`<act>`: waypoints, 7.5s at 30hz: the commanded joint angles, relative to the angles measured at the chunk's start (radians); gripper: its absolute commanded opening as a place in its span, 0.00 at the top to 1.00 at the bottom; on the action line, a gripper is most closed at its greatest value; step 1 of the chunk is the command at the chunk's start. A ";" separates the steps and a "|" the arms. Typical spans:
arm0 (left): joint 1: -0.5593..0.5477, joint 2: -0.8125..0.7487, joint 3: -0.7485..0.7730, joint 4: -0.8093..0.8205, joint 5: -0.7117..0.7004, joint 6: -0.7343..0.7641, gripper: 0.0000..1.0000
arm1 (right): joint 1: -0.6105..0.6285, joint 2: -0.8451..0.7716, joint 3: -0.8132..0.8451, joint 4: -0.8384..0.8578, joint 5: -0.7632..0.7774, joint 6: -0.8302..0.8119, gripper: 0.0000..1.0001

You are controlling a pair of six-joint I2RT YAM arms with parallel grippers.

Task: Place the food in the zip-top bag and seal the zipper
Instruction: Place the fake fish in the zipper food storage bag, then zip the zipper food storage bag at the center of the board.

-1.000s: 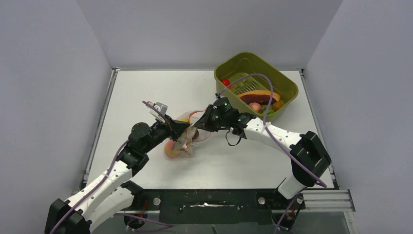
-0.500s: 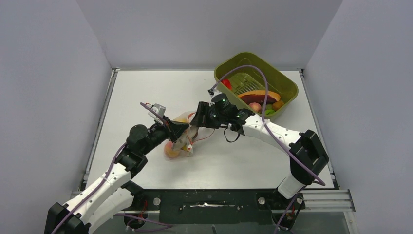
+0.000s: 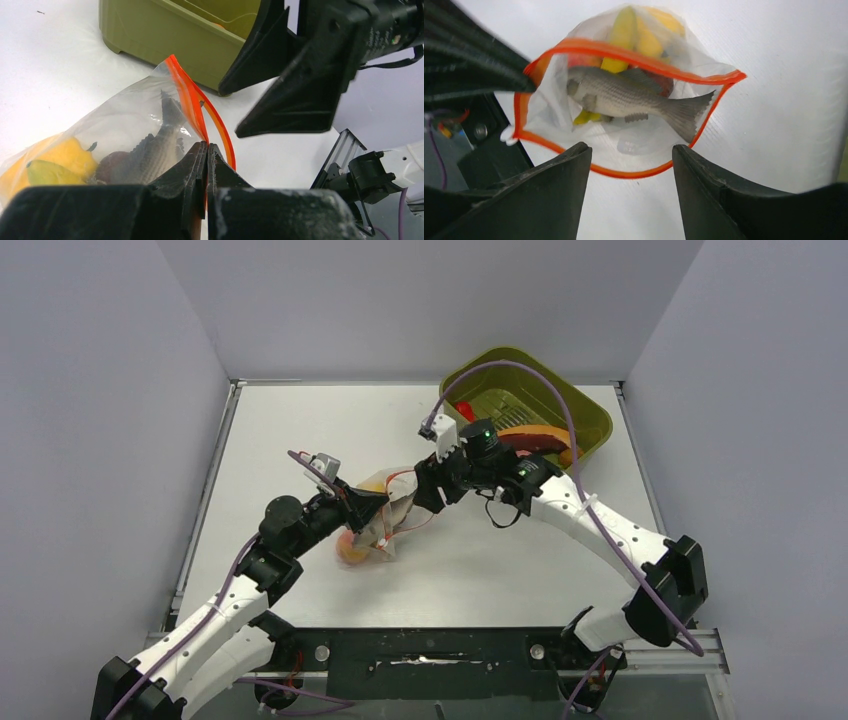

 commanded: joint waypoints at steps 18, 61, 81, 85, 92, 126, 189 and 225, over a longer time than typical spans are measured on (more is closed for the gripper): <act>-0.001 -0.030 0.048 0.043 0.062 0.034 1.00 | 0.114 -0.129 -0.250 0.263 -0.412 -0.874 0.38; 0.000 -0.357 -0.080 -0.199 0.261 0.721 0.60 | -0.010 -0.073 -0.288 0.733 -0.536 -0.121 1.00; -0.001 -0.302 -0.082 -0.114 0.221 0.714 0.67 | -0.001 -0.035 -0.293 0.781 -0.593 -0.093 1.00; -0.002 -0.309 -0.089 -0.109 0.205 0.730 0.67 | 0.002 -0.028 -0.299 0.804 -0.611 -0.074 1.00; -0.002 -0.301 -0.084 -0.092 0.235 0.725 0.98 | 0.015 -0.027 -0.294 0.782 -0.610 -0.100 1.00; -0.001 -0.370 -0.092 -0.157 0.335 0.696 1.00 | 0.164 -0.054 0.057 0.109 -0.565 -1.028 0.50; -0.001 -0.437 -0.109 -0.084 0.331 0.649 0.83 | 0.066 0.011 0.079 0.009 -0.627 -1.132 1.00; -0.001 -0.277 -0.043 -0.033 0.272 0.617 0.83 | 0.082 0.017 0.089 0.041 -0.646 -1.106 1.00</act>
